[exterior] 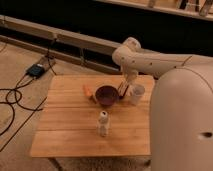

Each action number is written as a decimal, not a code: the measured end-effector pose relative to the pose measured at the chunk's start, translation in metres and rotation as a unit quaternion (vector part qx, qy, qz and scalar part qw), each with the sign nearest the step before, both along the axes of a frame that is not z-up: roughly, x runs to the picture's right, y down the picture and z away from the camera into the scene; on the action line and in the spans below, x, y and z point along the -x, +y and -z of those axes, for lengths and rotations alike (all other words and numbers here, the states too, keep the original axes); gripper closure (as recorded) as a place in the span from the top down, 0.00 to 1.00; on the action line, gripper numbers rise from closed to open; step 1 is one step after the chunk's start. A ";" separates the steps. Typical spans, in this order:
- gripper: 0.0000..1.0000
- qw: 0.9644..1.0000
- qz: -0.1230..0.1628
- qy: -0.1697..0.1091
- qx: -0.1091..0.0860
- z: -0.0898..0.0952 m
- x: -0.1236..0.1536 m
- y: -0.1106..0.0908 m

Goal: Place the white sponge in the ceramic cup

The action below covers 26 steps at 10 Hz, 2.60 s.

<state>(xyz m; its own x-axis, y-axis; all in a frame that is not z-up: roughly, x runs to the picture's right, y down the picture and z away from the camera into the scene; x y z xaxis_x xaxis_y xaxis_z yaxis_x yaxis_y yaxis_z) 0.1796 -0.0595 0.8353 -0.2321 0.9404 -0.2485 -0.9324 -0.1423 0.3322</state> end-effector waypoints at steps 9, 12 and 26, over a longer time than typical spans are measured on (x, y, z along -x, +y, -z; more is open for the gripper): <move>0.00 0.999 -0.013 0.035 0.026 -0.007 -0.015 0.044; 0.00 0.999 -0.010 0.044 0.025 -0.006 -0.019 0.039; 0.00 0.997 0.028 0.061 0.024 -0.015 -0.029 0.019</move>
<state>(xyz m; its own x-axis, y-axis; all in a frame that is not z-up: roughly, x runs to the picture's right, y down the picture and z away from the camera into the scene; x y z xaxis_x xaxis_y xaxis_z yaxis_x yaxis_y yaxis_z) 0.2090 -0.0407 0.8506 -0.2105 0.9407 -0.2659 -0.8907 -0.0724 0.4489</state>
